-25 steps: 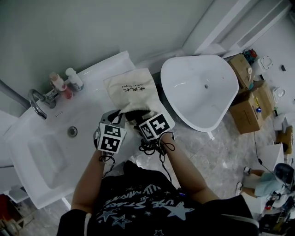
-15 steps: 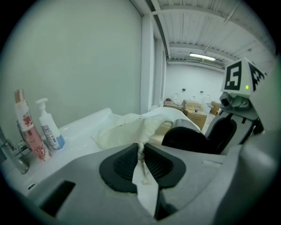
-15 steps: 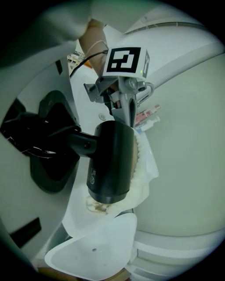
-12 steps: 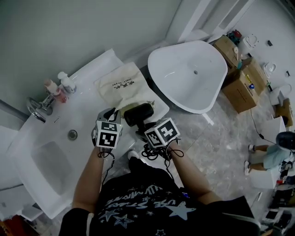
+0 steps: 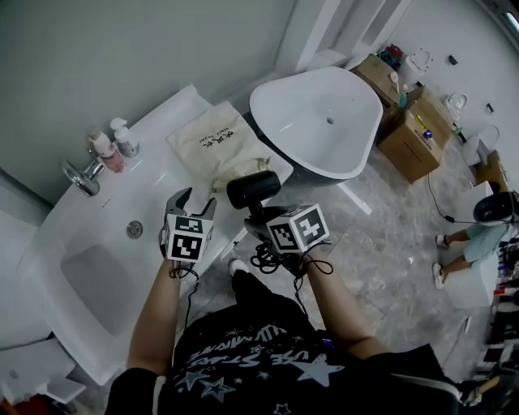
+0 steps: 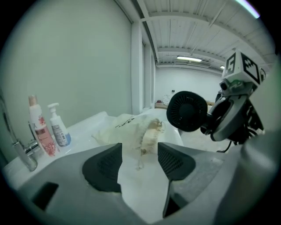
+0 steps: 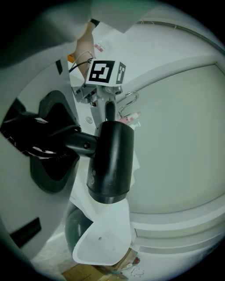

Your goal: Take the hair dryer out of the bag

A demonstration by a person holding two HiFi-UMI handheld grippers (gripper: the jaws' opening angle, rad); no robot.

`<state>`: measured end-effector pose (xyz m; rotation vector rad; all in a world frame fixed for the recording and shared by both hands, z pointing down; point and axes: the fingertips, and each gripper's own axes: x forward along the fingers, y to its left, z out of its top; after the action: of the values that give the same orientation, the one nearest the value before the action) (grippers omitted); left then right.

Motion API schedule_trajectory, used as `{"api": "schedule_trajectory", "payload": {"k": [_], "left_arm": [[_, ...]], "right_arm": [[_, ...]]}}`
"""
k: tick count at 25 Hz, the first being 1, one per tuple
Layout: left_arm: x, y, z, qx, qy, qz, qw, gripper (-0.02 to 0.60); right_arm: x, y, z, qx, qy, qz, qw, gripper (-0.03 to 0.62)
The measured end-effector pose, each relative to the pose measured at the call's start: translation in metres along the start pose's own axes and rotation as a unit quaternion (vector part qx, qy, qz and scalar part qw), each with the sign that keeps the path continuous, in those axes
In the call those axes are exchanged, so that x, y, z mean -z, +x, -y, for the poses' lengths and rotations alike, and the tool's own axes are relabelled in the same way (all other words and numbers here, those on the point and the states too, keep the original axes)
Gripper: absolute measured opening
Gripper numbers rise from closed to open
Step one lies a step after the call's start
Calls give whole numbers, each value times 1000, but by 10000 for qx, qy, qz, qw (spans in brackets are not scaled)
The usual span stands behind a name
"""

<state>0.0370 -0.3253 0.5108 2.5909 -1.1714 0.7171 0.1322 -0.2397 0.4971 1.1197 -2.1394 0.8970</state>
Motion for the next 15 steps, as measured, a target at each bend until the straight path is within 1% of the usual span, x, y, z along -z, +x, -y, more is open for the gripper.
{"api": "schedule_trajectory", "payload": {"k": [4,8,13,15], "left_arm": [[11,-51,11,63,4,186,9998,258],[26,-101,25,186,-66,447,9988,258],[43,-155,51,550,-91,718,9959,255],[49,-171,62,699,-59,765,9946,240]], "right_arm": [[8,-20,-27,124,140,436,9989,186],[26,-39,-54,291,413,821,9953,186],[55,-55,-92,402,688,1171,9899,184],[67,-60,-105,425,767,1282,9879,184]]}}
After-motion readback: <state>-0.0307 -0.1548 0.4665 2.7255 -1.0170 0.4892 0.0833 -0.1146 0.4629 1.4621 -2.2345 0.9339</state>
